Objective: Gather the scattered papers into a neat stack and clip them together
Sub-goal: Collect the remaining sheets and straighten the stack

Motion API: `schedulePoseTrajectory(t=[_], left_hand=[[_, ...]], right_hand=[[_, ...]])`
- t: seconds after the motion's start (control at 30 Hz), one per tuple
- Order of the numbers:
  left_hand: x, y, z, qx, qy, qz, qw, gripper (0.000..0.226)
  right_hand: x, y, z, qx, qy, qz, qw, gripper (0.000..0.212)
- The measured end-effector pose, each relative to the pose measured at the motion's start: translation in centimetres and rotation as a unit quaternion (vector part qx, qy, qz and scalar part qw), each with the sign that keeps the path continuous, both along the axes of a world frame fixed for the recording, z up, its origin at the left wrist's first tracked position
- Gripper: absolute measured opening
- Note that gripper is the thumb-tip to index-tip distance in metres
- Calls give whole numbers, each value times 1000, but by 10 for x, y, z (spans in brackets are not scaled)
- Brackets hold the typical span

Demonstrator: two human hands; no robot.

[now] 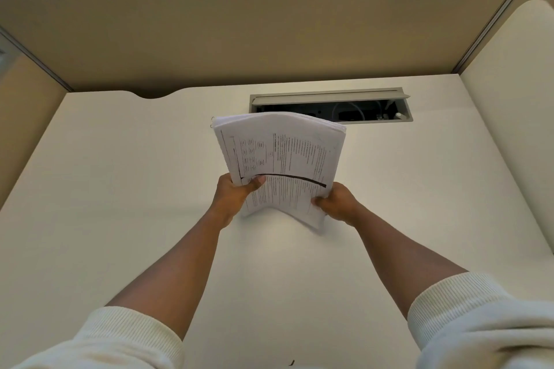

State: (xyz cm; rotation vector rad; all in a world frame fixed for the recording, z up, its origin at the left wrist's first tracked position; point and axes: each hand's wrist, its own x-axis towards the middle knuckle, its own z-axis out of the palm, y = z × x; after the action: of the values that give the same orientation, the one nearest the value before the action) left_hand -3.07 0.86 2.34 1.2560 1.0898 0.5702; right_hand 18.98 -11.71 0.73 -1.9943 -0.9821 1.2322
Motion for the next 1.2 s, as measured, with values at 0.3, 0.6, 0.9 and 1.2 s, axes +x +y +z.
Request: schedulePoseTrajectory(t=[0.3,0.6,0.9,1.2], left_hand=[[-20,13,8,-54,46,-69,995,24],[-44,1,-14,-163,121,-134,970,43],[-32,24,1,-149,119,-107,976,43],[-5,37,19,-115,-58,-9,992,40]], right_hand=[[7,-4,5,-88,207,24,974,45],[7,-6,-2,-100,238,-16,966,44],[5,-4,-4,-116,252,-6,961,44],[3,-3,1,-156,231,74,957,46]])
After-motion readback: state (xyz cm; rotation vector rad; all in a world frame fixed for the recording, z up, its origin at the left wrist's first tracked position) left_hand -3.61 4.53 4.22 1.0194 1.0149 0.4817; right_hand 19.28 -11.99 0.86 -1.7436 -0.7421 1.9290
